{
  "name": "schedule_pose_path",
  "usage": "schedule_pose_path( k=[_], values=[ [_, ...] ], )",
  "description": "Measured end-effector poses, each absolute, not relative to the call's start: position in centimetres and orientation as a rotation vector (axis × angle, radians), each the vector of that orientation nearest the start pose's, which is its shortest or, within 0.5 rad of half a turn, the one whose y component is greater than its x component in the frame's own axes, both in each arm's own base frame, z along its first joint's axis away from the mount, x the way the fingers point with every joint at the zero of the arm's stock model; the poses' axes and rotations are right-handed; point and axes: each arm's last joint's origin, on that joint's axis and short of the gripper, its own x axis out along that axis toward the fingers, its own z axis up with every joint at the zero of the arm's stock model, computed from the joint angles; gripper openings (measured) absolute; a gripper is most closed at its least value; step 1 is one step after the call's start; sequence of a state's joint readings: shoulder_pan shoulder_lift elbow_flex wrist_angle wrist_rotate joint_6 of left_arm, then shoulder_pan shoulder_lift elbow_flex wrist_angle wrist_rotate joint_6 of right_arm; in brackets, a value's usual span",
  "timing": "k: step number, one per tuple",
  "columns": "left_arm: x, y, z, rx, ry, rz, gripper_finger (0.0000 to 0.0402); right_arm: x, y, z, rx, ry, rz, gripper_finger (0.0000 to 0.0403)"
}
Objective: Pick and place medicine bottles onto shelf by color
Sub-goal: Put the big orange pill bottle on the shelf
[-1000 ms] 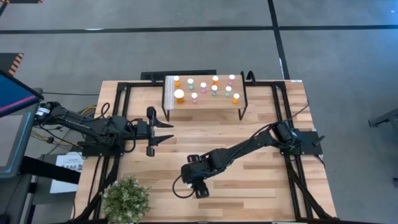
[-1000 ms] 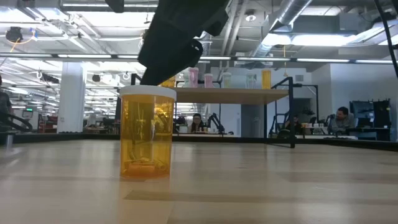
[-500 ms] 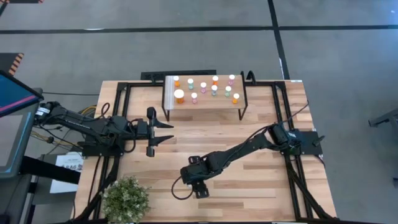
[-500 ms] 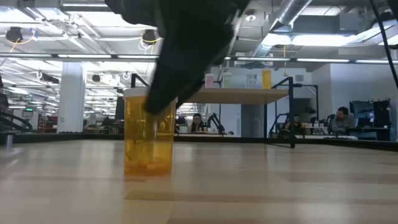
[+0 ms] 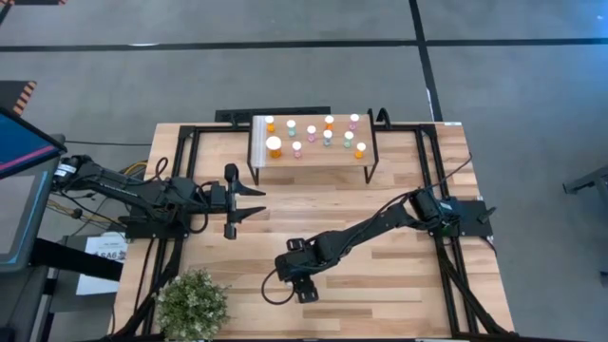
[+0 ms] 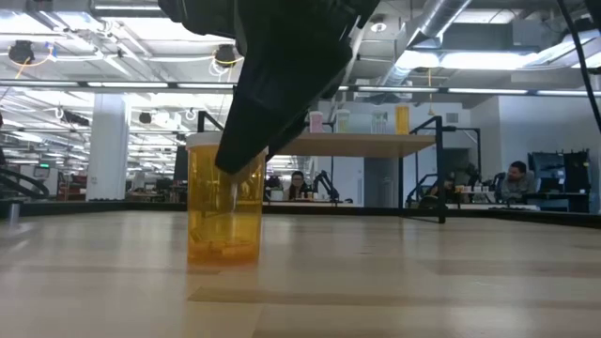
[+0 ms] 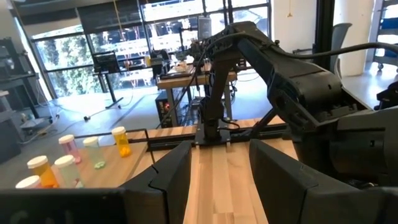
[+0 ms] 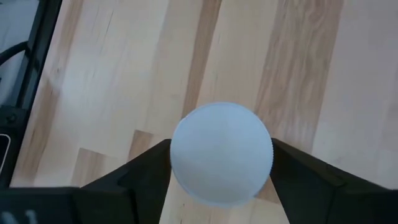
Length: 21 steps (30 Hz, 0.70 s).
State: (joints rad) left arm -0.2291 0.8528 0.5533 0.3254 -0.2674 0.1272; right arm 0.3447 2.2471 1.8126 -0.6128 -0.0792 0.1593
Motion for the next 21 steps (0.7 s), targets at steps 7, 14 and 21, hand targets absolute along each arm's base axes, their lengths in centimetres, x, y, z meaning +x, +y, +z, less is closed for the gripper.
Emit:
schedule_pose_path(
  k=[7,14,21],
  values=[
    [19.0,-3.7,29.0,0.120,-0.023,0.041,0.0153,45.3,16.2,17.7,0.003,1.074,0.296,0.0251],
    [19.0,-3.6,29.0,0.121,-0.023,0.042,0.0153,45.4,15.6,17.8,0.012,1.074,0.285,0.0203],
    [19.0,-3.6,29.0,0.121,-0.023,0.042,0.0153,45.2,15.1,18.1,0.013,1.094,0.275,0.0216]
  ],
)
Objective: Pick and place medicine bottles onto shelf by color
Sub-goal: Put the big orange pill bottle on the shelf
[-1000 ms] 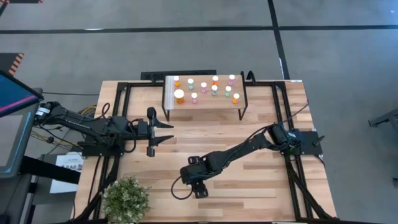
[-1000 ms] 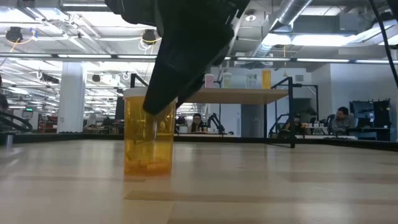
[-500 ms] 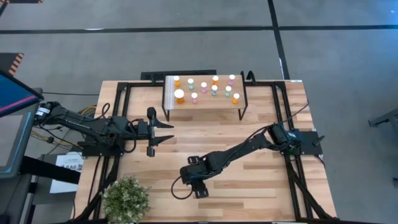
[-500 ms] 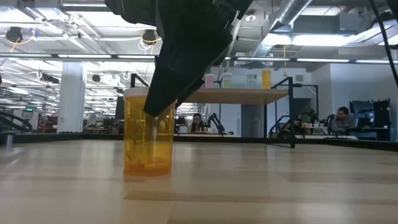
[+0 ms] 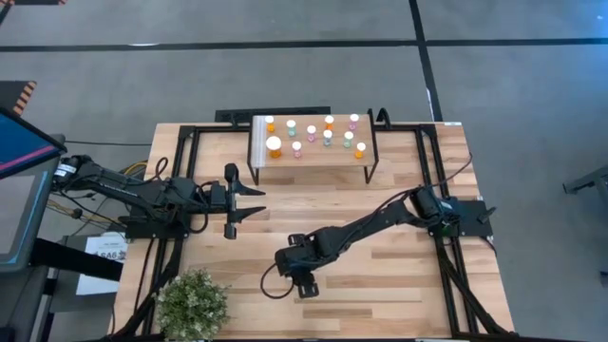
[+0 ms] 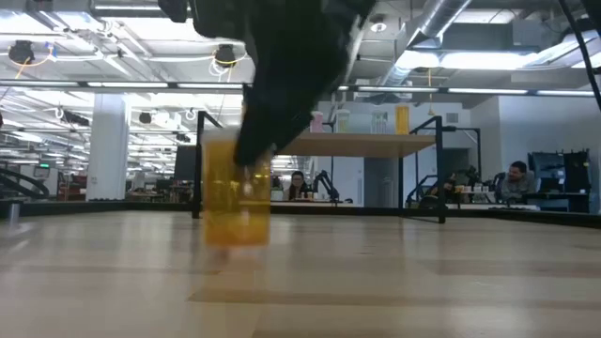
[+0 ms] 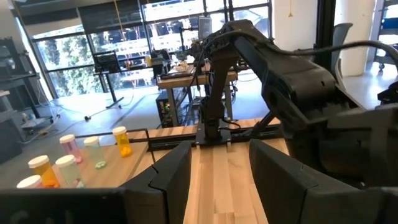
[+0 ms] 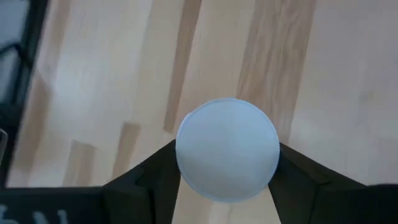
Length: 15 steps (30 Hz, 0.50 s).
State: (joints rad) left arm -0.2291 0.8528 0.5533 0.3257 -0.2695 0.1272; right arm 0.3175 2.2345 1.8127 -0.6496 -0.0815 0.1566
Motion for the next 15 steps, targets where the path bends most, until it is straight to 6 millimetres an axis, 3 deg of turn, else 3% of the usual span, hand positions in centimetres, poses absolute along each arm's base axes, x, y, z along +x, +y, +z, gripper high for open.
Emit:
schedule_pose_path(
  k=[5,15],
  values=[
    [19.0,-3.7,29.0,0.121,-0.023,0.042,0.0153,44.6,14.1,19.8,0.019,1.107,0.254,0.0223],
    [19.0,-3.7,28.9,0.113,-0.017,0.041,0.0153,42.7,11.4,25.5,-0.014,1.050,0.141,0.0210]
  ],
)
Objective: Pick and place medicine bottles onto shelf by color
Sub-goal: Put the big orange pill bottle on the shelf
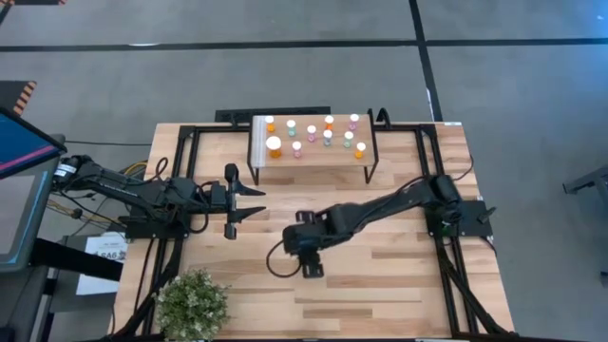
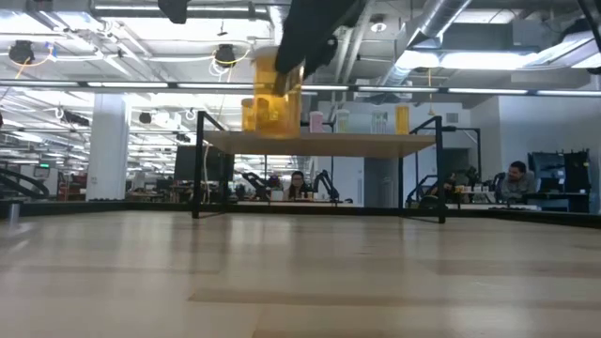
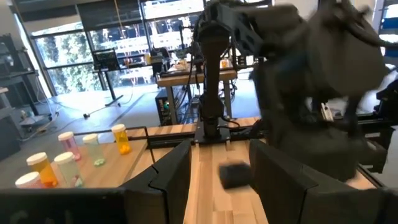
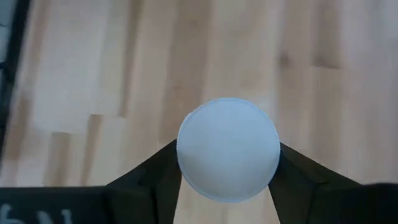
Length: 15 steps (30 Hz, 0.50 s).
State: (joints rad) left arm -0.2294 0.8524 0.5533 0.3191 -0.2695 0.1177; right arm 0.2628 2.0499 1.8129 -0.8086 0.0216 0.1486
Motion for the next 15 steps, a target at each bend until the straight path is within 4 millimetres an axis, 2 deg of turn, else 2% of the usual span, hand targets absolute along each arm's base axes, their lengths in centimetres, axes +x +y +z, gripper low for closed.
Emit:
schedule_pose_path(
  k=[7,15],
  values=[
    [19.0,-3.6,28.9,0.111,-0.017,0.041,0.0153,40.6,9.0,29.3,-0.072,1.022,0.004,0.0216],
    [19.0,-3.6,28.9,0.104,-0.016,0.041,0.0153,38.3,6.0,33.0,-0.064,0.998,-0.053,0.0215]
  ],
)
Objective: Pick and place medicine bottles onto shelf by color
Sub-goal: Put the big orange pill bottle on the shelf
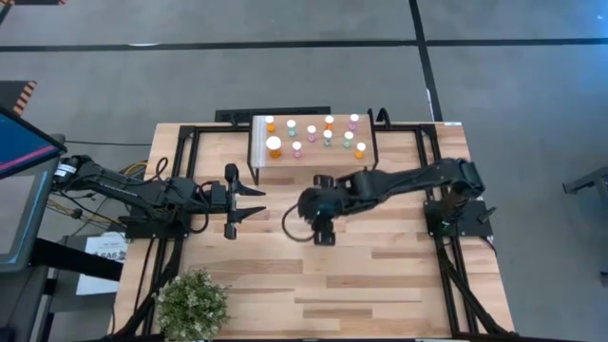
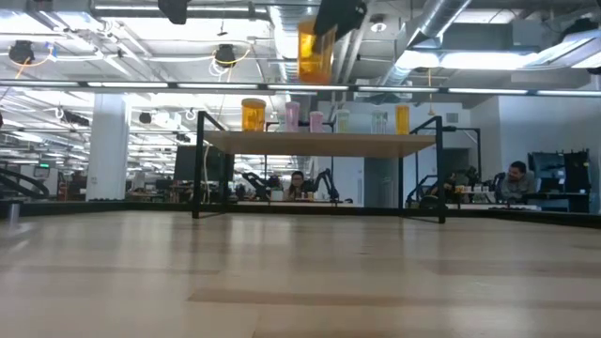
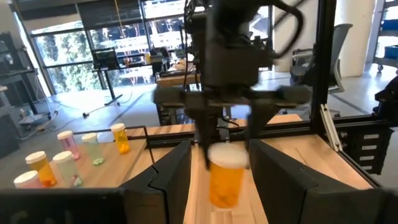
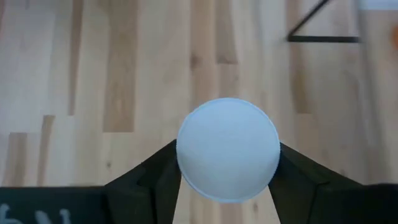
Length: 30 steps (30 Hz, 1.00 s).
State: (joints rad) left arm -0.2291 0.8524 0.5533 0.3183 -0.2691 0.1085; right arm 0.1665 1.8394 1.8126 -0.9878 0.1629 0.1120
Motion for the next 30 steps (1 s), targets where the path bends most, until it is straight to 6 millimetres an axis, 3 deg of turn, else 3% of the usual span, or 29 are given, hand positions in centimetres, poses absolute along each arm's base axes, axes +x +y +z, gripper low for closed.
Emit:
schedule_pose_path(
  k=[8,18,25,30],
  values=[
    [19.0,-3.7,28.9,0.103,-0.017,0.040,0.0153,36.7,1.0,35.2,-0.045,0.984,-0.143,0.0216],
    [19.0,-3.7,28.8,0.103,-0.003,0.040,0.0153,35.1,-5.4,36.1,0.004,0.998,-0.281,0.0220],
    [19.0,-3.7,28.7,0.104,0.004,0.039,0.0153,34.8,-6.4,34.6,0.045,1.037,-0.273,0.0216],
    [19.0,-3.7,28.7,0.094,0.011,0.038,0.0153,33.1,-6.1,33.0,0.057,0.985,-0.276,0.0221]
  ],
)
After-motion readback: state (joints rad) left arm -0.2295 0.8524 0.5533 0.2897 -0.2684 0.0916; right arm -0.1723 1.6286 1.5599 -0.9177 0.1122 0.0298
